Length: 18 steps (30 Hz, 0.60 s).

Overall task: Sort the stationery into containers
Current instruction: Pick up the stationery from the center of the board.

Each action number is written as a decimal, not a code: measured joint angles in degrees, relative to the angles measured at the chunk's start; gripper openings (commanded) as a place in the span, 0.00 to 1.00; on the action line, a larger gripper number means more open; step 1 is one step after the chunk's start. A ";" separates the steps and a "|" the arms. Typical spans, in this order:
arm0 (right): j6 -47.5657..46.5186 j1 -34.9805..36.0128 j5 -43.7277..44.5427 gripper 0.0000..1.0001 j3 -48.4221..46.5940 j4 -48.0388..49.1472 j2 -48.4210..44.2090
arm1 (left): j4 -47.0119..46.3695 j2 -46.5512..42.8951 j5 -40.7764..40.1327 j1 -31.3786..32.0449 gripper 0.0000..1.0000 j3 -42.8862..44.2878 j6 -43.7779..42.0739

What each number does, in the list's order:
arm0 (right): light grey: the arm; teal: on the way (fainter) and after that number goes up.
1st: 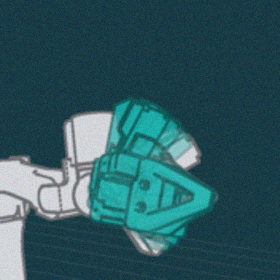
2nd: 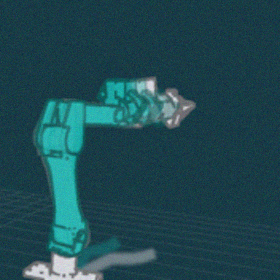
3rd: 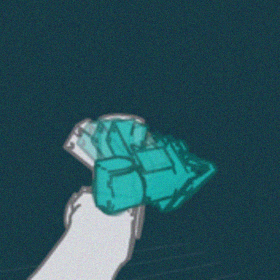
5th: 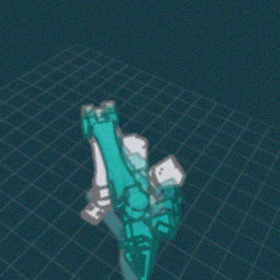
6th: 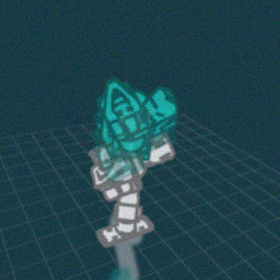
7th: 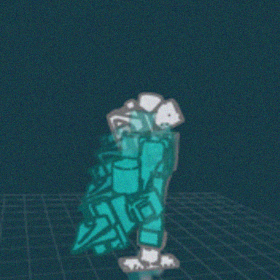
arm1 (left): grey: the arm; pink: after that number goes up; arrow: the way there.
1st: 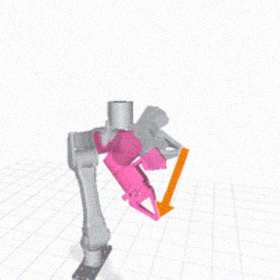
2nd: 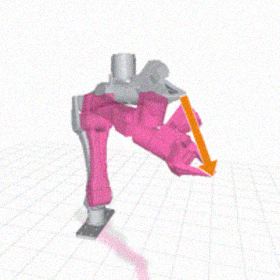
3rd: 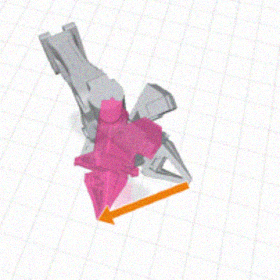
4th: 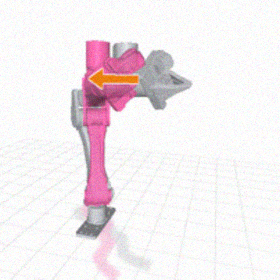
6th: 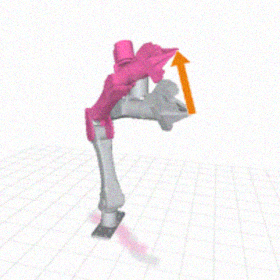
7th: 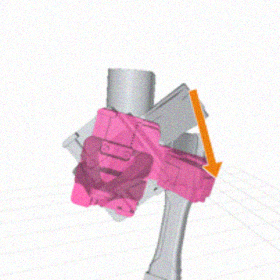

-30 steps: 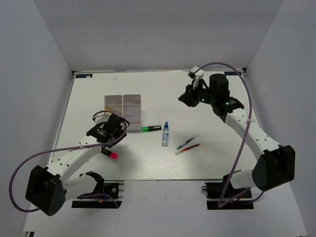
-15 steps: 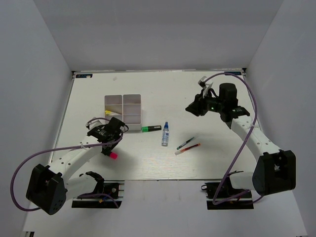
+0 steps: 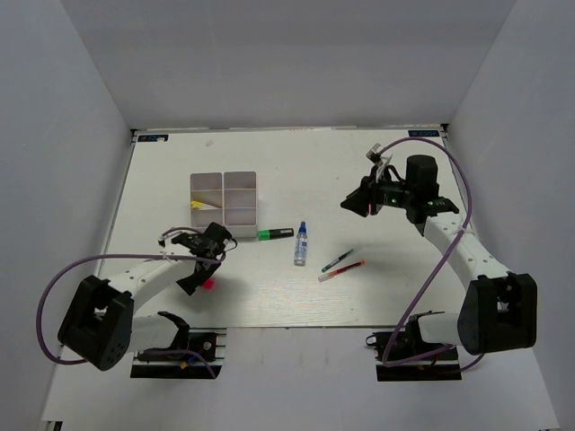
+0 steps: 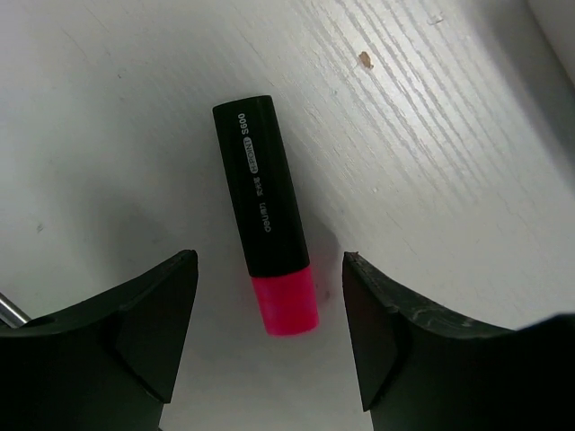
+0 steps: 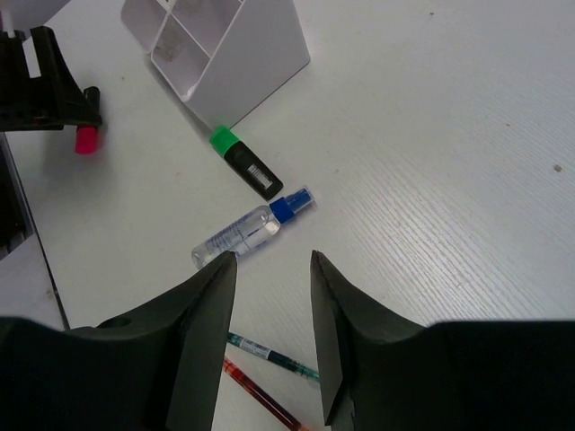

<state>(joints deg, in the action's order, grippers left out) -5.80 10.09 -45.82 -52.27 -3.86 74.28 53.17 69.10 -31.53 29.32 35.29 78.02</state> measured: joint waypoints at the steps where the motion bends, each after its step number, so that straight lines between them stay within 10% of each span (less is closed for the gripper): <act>1: -0.17 -0.20 -0.39 0.45 0.37 0.07 0.00 | -0.46 1.25 0.00 -0.17 0.76 0.00 0.07; 6: -0.66 -1.07 -1.84 0.45 1.81 -0.17 -0.61 | -3.50 5.60 -0.09 -1.03 0.67 0.11 -0.02; 13: -0.92 -2.73 -3.28 0.45 3.32 -0.31 -4.37 | -8.39 6.34 0.81 -2.56 0.28 0.04 -0.66; 18: -0.85 -3.61 -4.57 0.45 3.32 -0.33 -4.98 | -8.39 4.39 2.54 -2.51 0.24 -0.50 -1.07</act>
<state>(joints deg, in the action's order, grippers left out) -6.66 6.48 -50.39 -48.95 -4.19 69.30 44.77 73.49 -28.99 26.81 34.79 76.95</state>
